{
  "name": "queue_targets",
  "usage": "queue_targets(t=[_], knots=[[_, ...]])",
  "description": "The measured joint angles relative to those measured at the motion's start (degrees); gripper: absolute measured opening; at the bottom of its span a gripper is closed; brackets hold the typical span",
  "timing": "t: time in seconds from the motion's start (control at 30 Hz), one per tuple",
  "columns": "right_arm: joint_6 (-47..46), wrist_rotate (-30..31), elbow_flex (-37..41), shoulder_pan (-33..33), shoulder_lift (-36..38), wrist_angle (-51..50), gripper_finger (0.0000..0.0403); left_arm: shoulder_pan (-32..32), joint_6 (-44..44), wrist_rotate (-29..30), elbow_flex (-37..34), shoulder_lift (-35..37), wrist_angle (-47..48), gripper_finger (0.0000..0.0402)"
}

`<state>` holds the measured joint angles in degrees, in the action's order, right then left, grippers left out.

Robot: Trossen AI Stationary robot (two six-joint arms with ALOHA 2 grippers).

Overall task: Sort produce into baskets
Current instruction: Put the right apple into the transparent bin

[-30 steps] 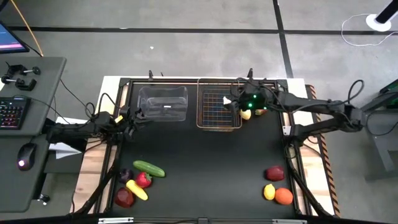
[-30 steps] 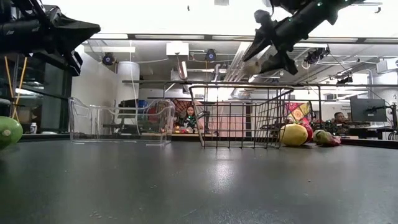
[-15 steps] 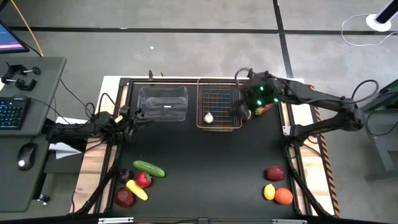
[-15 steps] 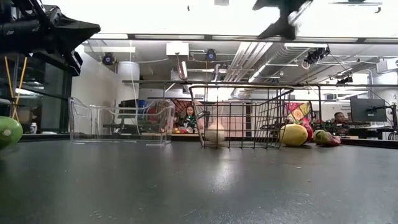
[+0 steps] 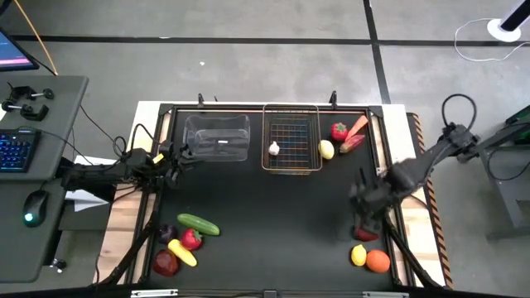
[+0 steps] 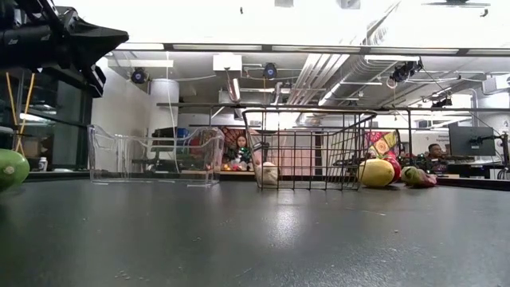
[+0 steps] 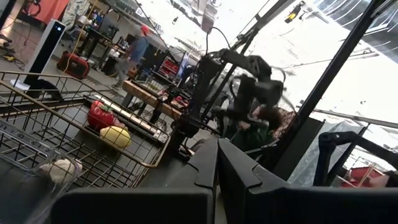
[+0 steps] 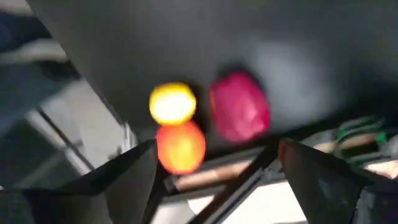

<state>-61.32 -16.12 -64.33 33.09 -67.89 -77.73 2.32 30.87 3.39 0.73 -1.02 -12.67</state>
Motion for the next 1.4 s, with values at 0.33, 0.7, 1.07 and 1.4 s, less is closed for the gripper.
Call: queue_targets(t=[0.33, 0.7, 1.07, 1.4], knots=[[1.0, -2.3, 15.8, 6.8, 0.0, 12.7, 0.0327, 0.0, 0.0, 0.0, 0.0, 0.0, 0.0, 0.0], [8.0, 1.8, 21.0, 10.9, -3.4, 16.6, 0.0327, 0.0, 0.0, 0.0, 0.0, 0.0, 0.0, 0.0], [15.2, 6.5, 20.8, 13.7, -15.7, 22.4, 0.0328, 0.0, 0.0, 0.0, 0.0, 0.0, 0.0, 0.0], [20.0, 12.1, 15.5, 10.0, -16.8, 15.3, 0.0284, 0.0, 0.0, 0.0, 0.0, 0.0, 0.0, 0.0]])
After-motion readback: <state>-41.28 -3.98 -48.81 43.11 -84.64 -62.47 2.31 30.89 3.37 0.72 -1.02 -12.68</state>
